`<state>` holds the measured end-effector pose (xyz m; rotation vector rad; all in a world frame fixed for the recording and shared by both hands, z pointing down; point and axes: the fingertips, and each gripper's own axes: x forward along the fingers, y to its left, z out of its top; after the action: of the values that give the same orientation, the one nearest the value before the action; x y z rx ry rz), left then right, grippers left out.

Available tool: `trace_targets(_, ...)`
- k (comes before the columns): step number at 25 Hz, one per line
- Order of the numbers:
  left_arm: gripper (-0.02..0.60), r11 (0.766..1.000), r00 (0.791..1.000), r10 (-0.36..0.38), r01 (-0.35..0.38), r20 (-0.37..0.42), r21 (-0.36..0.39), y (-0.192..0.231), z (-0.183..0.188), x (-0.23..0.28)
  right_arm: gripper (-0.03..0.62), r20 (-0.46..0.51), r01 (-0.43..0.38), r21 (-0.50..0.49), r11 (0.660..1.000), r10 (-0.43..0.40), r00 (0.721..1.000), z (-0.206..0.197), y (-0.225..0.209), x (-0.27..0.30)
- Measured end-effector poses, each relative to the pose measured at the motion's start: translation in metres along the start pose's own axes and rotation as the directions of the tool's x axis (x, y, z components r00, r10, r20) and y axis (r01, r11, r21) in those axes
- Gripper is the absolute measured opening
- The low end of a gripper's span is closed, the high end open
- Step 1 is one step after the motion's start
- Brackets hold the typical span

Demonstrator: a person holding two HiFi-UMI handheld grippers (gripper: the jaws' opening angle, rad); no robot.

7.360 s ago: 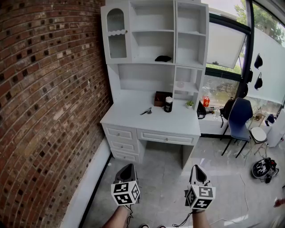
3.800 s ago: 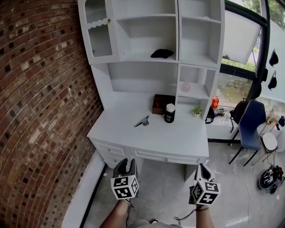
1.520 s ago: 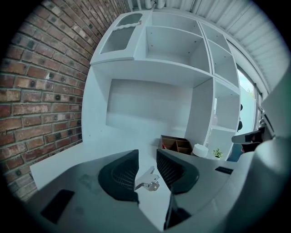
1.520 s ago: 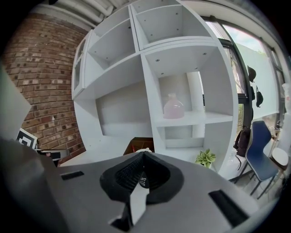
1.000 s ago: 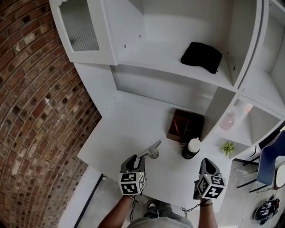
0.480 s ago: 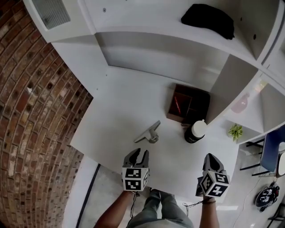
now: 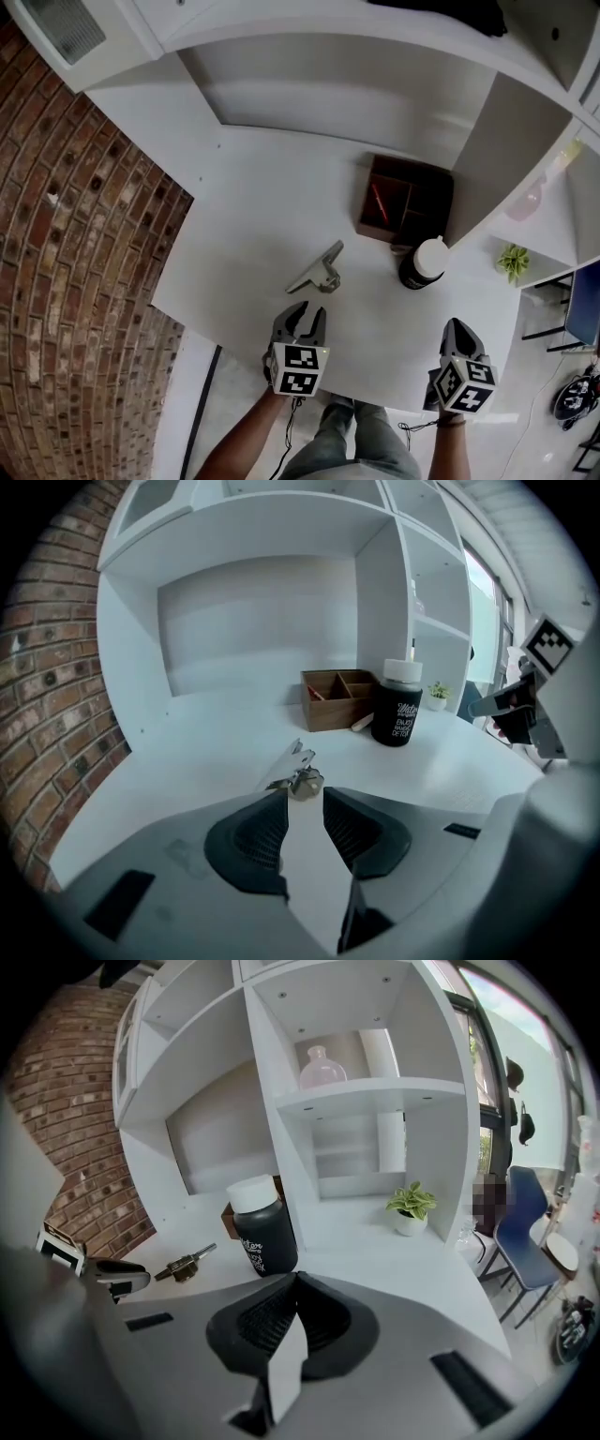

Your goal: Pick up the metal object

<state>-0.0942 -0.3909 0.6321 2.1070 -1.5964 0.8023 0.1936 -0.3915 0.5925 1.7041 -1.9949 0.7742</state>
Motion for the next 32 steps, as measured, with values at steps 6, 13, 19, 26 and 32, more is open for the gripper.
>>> trace_targets(6,0.118,0.989,0.996,0.006,0.006,-0.087,0.144,0.000,-0.002,0.019,0.000,-0.009,0.013,0.026,1.000,-0.013,1.000,-0.008,-0.009,0.007)
trace_targets(13,0.118,0.952,0.990,0.046,-0.004,-0.130,0.305,0.003,0.002,0.034,0.000,-0.030,0.018,0.098,0.995,-0.015,0.999,-0.027,-0.014,0.014)
trace_targets(19,0.118,0.876,0.986,0.075,0.008,-0.151,0.482,0.000,0.010,0.047,0.000,-0.034,0.042,0.095,0.995,-0.039,0.999,-0.028,-0.021,0.017)
trace_targets(26,0.118,0.786,0.977,0.108,0.030,-0.186,0.617,-0.003,0.015,0.061,0.000,-0.039,0.059,0.132,0.989,-0.054,0.998,-0.036,-0.026,0.019)
trace_targets(32,0.118,0.741,0.968,0.133,0.047,-0.215,0.670,-0.004,0.016,0.074,0.000,-0.040,0.072,0.157,0.985,-0.067,0.997,-0.043,-0.035,0.020)
